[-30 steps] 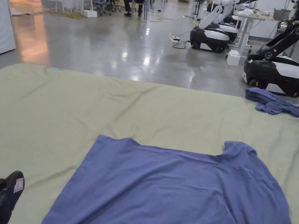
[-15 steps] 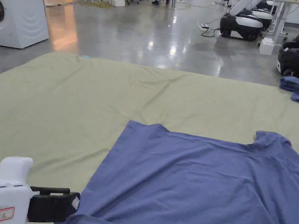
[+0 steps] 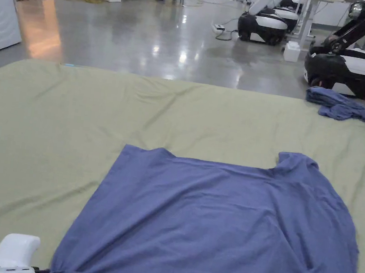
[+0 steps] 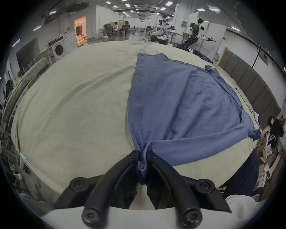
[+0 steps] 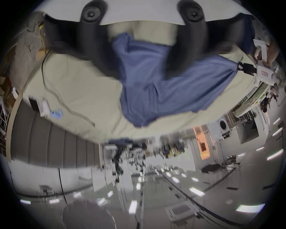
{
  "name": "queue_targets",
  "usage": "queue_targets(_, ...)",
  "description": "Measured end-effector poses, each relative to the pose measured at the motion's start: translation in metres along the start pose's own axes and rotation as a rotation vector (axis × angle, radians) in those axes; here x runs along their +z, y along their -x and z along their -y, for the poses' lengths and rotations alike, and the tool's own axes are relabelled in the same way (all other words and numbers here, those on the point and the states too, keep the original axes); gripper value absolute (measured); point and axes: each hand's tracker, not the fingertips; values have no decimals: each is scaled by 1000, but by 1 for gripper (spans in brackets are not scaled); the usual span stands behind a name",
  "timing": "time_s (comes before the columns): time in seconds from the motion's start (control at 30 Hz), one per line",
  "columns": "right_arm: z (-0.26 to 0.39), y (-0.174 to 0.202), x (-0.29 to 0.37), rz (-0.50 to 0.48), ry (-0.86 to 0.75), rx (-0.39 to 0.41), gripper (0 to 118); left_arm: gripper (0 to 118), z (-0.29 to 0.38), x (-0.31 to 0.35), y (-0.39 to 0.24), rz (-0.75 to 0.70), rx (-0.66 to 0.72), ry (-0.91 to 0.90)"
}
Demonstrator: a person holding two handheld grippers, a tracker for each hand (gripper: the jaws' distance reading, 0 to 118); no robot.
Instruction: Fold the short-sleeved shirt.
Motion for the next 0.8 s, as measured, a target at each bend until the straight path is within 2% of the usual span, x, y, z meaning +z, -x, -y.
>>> queue_targets(0.07, 1, -8, -18, 11, 153, -25, 118, 9, -1, 13, -8, 6, 14, -35)
queue_targets(0.1, 3, -11, -19, 3, 148, -21, 117, 8, 0, 19, -13, 12, 23, -41)
queue_targets(0.13, 4, -12, -24, 5, 179, -24, 115, 8, -4, 13, 15, 8, 24, -42)
queue_targets(0.27, 13, -20, -50, 46, 325, -41, 113, 7, 1, 17, 9, 47, 63, -25)
queue_targets(0.3, 16, -22, -54, 53, 338, -51, 100, 7, 1, 17, 7, 41, 54, -26)
queue_targets(0.33, 17, -24, -57, 49, 336, -59, 75, 7, 1, 18, 6, 37, 48, -27)
queue_targets(0.37, 17, -26, -58, 46, 344, -59, 40, 8, 0, 19, 5, 28, 44, -23)
queue_targets(0.4, 18, -27, -59, 44, 344, -61, 20, 7, 1, 17, 6, 29, 45, -22)
queue_targets(0.5, 16, -22, -50, 30, 326, -66, 18, 7, -3, 26, 4, 40, 58, -30)
queue_targets(0.6, 5, -20, -38, 8, 214, -84, 16, 7, -16, 38, 7, 57, 78, -80)
queue_targets(0.73, -32, -11, -33, 13, 54, -3, 16, 7, -52, 55, 11, 91, 136, -195)
queue_targets(0.8, -56, -8, -44, -1, 24, 26, 16, 7, -75, 49, 19, 106, 182, -259)
